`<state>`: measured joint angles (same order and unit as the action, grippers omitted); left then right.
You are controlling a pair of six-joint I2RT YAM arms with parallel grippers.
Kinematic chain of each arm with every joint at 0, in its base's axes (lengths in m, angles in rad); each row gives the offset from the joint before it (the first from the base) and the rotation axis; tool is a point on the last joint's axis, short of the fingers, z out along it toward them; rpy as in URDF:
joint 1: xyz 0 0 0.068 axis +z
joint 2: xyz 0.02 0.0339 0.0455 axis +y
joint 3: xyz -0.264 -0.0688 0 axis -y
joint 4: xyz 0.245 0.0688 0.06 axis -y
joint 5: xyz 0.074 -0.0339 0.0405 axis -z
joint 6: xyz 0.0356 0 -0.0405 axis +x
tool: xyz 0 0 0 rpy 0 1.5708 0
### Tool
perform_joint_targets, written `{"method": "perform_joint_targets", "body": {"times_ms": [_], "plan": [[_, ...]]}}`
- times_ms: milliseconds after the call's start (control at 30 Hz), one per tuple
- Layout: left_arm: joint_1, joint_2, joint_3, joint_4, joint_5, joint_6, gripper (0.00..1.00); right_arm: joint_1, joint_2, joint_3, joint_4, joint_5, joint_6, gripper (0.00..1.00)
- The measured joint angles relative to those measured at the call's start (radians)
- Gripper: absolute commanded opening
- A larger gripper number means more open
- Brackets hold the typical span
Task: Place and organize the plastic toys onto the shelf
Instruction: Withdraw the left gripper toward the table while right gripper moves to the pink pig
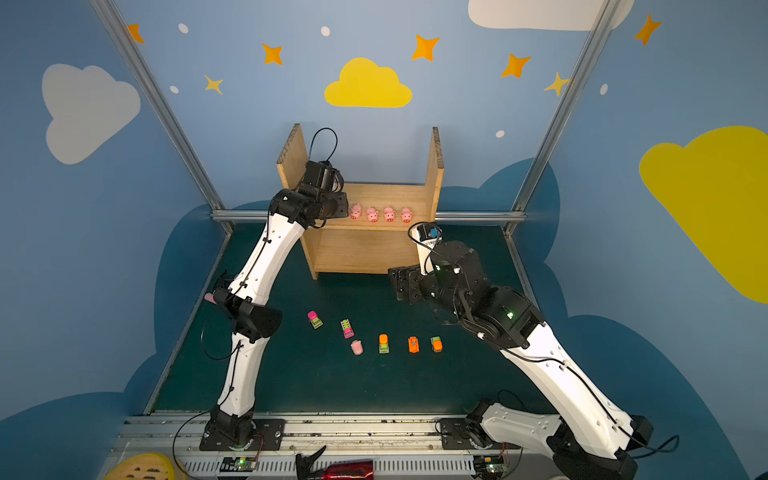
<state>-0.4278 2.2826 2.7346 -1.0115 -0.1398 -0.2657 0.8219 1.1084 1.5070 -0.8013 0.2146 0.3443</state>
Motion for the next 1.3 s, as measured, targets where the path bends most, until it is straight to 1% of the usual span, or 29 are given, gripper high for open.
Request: {"method": "perform_joint_targets", "body": {"times_ms": [133,433,567,667,767,867,967,1100,1133,1233,1300], "plan": [[0.001,-0.020,0.000,-0.002,0.000,0.000,0.58,0.000,0.000,0.000,0.000,0.000,0.009,0.82],[-0.007,-0.126,-0.010,-0.036,0.000,0.001,0.61,0.000,-0.038,-0.059,0.005,-0.018,0.041,0.82],[-0.023,-0.219,-0.090,-0.036,0.000,0.001,0.65,0.002,-0.077,-0.094,0.006,-0.018,0.053,0.82],[-0.041,-0.304,-0.195,-0.025,0.003,-0.005,0.68,0.008,-0.117,-0.133,0.011,-0.017,0.064,0.82],[-0.068,-0.410,-0.351,0.006,-0.003,-0.015,0.70,0.018,-0.156,-0.179,0.013,-0.014,0.076,0.82],[-0.101,-0.532,-0.551,0.061,-0.014,-0.028,0.71,0.035,-0.184,-0.229,0.014,-0.014,0.087,0.82],[-0.134,-0.671,-0.775,0.123,-0.027,-0.051,0.72,0.068,-0.202,-0.298,0.035,-0.014,0.106,0.82],[-0.158,-0.895,-1.106,0.208,-0.046,-0.100,0.76,0.151,-0.192,-0.427,0.105,-0.015,0.152,0.81],[-0.158,-0.956,-1.189,0.226,-0.049,-0.116,0.78,0.175,-0.178,-0.465,0.130,-0.018,0.166,0.80],[-0.159,-1.118,-1.405,0.266,-0.048,-0.156,0.91,0.227,-0.107,-0.563,0.216,-0.037,0.209,0.78],[-0.160,-1.199,-1.522,0.277,-0.044,-0.178,0.98,0.250,-0.047,-0.614,0.274,-0.058,0.235,0.75]]}}
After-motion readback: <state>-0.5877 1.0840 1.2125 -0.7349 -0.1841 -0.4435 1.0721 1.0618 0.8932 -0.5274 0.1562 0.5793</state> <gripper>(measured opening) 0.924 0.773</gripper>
